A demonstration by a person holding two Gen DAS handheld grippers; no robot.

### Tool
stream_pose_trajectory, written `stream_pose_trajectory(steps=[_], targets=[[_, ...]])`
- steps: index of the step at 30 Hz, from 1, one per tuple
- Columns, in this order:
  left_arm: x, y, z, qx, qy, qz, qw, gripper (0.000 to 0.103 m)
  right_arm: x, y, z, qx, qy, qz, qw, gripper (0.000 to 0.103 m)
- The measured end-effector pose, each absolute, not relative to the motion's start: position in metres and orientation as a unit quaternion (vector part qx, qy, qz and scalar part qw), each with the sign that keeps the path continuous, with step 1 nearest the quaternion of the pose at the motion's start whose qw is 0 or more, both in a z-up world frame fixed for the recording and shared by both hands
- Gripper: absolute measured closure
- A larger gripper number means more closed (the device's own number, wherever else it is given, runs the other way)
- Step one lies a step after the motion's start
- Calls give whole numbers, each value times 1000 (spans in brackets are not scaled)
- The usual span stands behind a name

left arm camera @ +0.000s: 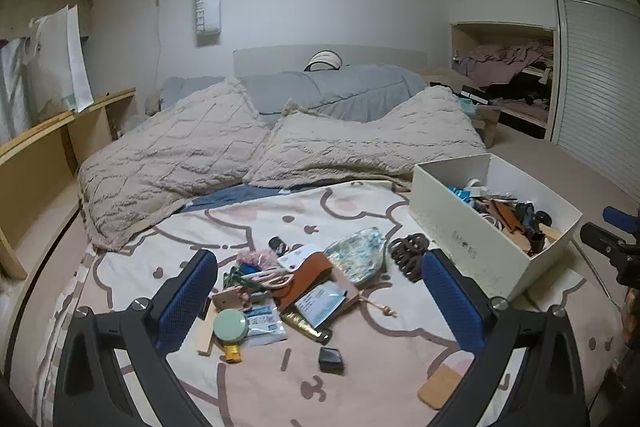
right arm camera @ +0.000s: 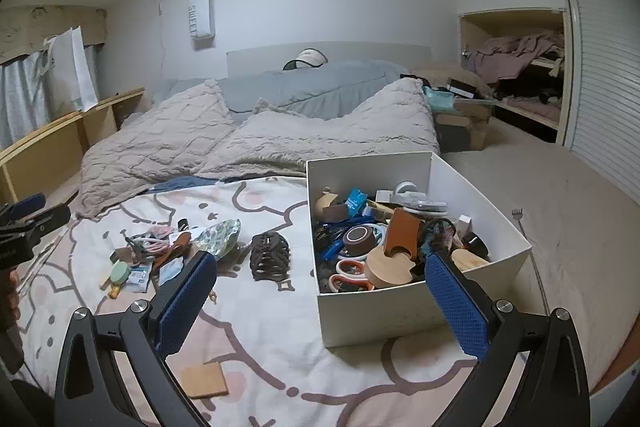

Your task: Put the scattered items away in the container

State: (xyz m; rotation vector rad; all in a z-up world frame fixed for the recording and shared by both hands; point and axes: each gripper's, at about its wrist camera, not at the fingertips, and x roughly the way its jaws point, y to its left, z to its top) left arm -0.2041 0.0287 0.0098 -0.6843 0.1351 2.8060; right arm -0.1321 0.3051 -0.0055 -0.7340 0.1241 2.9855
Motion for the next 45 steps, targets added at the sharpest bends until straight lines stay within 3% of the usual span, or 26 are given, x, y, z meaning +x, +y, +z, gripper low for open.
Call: stream_pose_trajectory(steps=[22,45], targets=[[-233,-20,-37,-280,7,956,83,0,-154,232,-58,-295,8,955,-37,0],[-243,23,-97,-364,11,923,122,0,-146,189,-121,-355,-33,929,-94,0]])
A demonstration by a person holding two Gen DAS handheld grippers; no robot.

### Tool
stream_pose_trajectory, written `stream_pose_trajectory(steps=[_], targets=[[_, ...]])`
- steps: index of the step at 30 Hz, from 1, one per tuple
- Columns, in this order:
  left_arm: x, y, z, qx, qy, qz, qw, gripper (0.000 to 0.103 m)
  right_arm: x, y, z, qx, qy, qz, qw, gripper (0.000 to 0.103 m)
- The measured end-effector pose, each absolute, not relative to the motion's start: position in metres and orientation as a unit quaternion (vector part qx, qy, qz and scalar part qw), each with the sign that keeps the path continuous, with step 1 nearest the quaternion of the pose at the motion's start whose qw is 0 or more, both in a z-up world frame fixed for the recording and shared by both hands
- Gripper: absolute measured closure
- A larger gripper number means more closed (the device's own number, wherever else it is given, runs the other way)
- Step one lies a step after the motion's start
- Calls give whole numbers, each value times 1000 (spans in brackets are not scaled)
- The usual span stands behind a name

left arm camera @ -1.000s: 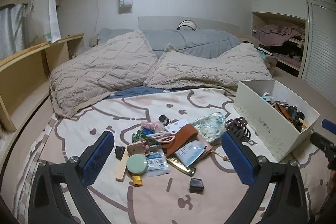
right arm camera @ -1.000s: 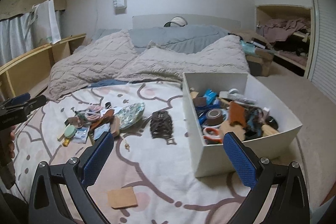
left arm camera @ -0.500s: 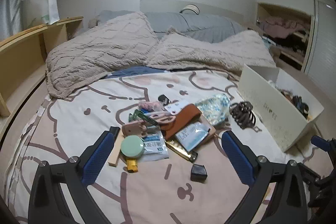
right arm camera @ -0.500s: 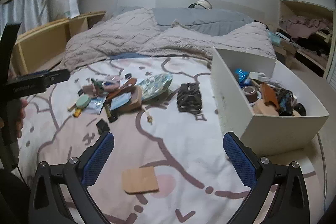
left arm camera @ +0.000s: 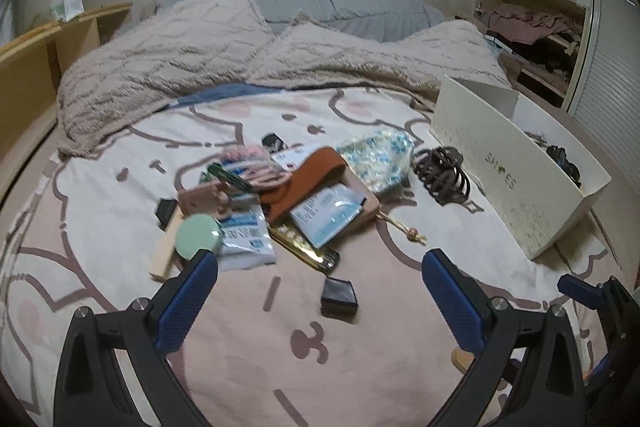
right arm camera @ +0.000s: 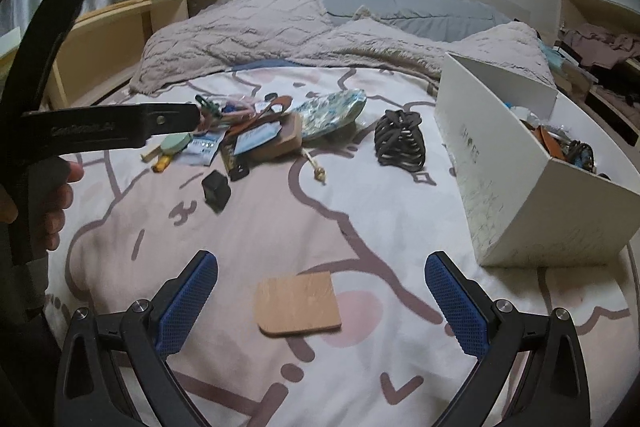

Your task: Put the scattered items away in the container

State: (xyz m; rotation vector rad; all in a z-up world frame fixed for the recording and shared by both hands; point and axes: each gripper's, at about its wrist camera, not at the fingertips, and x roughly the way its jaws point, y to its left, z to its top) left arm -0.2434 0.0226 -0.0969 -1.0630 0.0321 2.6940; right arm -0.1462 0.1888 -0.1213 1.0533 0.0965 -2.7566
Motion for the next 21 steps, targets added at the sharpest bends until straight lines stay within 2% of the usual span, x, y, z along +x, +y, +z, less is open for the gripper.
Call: stream_pose_trajectory(steps=[3,6,8,14,21], targets=[[-246,23,-105,-377,2,918,124,1,-144,188,-124,359,34,-927,100,2],[-250,21,-111,-390,-14,912,127,9,-145,189,-127,367,33,-924,103,15],[-253,19,-115,-398,-23,908,128,14,-146,190,-129,373,28,-922,105,19],[-259,19,-131,-424,-27,895,137,34,-143,191,-131,377,23,-920,103,19],[-262,31,-145,-442,-3,885,144,35,-141,195,-133,383,18,-918,102,19]])
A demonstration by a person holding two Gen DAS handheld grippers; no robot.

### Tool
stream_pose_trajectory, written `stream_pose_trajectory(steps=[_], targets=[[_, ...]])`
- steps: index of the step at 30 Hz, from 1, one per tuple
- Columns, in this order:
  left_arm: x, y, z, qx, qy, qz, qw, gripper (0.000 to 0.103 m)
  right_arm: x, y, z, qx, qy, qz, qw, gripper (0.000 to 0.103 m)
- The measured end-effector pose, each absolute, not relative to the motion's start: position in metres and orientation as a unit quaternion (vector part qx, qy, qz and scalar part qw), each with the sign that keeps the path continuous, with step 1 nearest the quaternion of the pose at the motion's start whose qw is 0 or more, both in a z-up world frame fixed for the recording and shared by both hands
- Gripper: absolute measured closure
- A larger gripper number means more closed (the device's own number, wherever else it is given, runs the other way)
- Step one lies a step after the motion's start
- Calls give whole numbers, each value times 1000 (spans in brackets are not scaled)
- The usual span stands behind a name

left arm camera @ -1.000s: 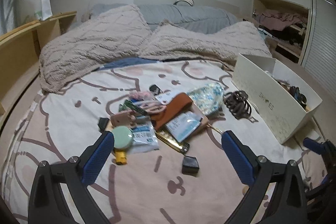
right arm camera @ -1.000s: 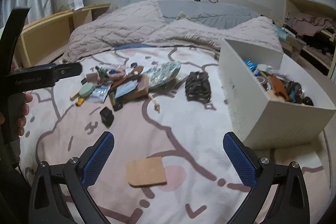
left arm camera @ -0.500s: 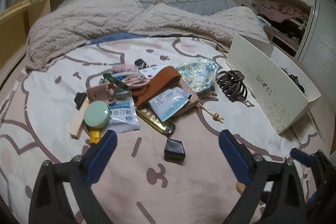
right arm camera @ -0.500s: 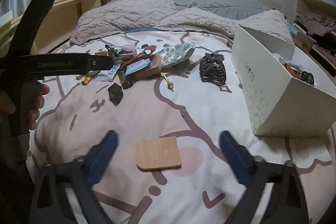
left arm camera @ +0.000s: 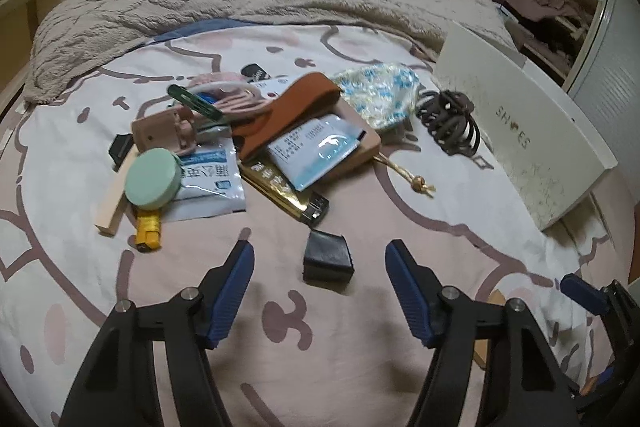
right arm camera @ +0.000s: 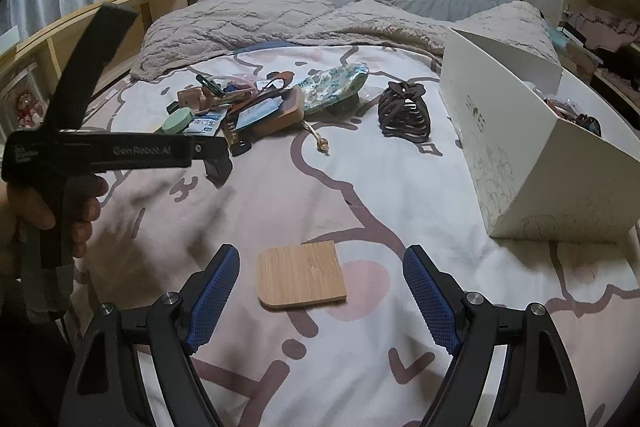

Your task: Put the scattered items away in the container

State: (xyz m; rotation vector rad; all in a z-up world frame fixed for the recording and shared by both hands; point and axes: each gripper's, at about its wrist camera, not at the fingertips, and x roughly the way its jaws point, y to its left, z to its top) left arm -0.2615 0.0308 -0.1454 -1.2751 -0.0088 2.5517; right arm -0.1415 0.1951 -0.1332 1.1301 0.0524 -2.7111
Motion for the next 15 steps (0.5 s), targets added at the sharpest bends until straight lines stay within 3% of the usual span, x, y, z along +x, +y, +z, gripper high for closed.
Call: stream_pose_trajectory(steps=[15], targets=[[-269,35,-165,-465,11,875,136,47,-145,195,-145,399,22,-910,113,19]])
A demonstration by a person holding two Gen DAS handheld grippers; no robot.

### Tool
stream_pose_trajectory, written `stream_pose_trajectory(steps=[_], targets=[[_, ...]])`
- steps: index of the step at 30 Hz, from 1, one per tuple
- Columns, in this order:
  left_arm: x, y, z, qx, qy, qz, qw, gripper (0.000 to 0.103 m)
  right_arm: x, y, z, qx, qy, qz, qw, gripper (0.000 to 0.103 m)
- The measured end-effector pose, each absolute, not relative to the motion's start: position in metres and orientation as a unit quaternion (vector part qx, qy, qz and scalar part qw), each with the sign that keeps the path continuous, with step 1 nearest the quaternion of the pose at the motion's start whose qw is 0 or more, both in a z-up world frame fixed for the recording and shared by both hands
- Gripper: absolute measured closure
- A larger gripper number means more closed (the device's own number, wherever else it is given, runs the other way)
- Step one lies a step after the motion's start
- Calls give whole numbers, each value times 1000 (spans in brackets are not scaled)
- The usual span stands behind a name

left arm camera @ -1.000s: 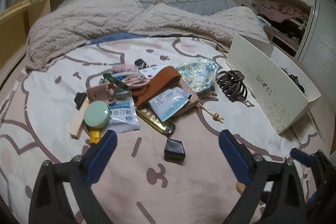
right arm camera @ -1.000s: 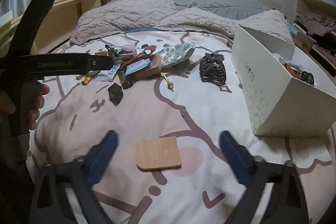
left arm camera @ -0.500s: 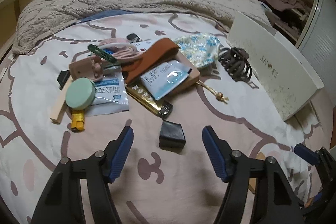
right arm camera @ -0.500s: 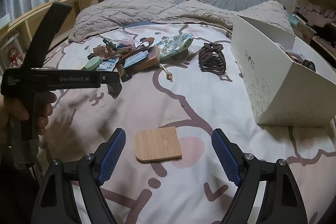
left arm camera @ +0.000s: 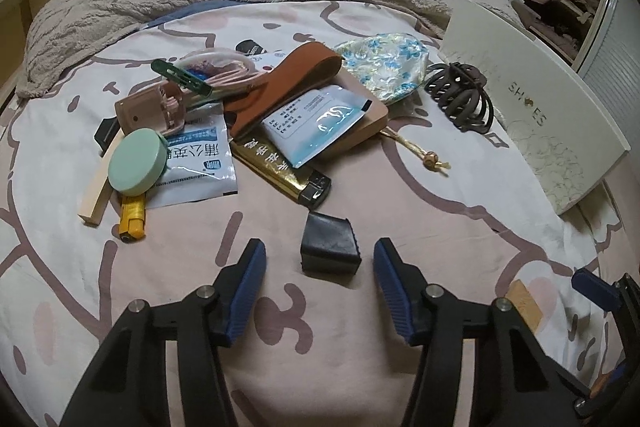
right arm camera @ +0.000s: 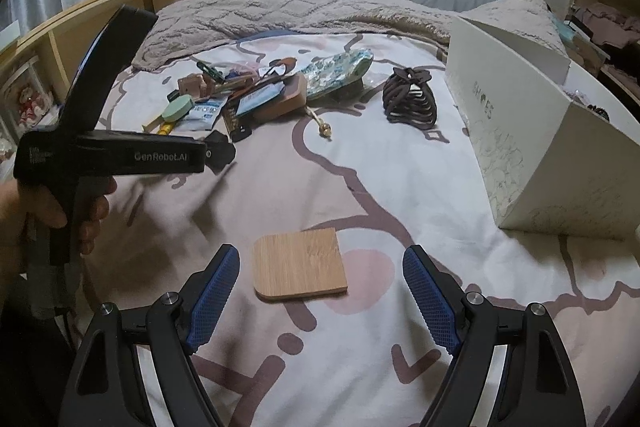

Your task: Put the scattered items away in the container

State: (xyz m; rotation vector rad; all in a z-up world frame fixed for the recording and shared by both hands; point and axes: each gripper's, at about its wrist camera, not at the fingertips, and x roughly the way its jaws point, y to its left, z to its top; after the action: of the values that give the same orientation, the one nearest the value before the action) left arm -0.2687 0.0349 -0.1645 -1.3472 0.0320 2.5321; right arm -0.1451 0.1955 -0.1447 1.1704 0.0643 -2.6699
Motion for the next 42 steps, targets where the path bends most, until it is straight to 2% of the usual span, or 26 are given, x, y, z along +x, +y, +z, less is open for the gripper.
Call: stream_pose_trajectory(steps=[3,4,7,8,27,28,30,37,42], targets=[[-270,33,-166,-467,7,874,137,47,-144,195,-149,402,26,-908,113,19],[-270,33,-166,-468,5,873,137,51,-144,196,-150,402,25,-909,110,19],[-271,33,-167,-470,1,871,141,69,-144,198,-152,405,19,-908,108,19],[-272,33,-168,-472,1,870,144,72,-144,199,-153,407,16,-907,110,19],[-228,26,-149,-474,-34,864,165,74,-152,192,-158,427,32,-893,139,19],[-224,27,-149,-474,-34,864,167,74,-153,191,-159,428,36,-892,139,20],[-216,30,-150,-476,-33,862,172,74,-155,189,-161,431,43,-891,136,29],[-202,37,-156,-484,-33,858,171,74,-158,186,-167,435,48,-889,135,31],[-201,37,-158,-481,-30,861,162,74,-154,185,-167,435,35,-891,129,40]])
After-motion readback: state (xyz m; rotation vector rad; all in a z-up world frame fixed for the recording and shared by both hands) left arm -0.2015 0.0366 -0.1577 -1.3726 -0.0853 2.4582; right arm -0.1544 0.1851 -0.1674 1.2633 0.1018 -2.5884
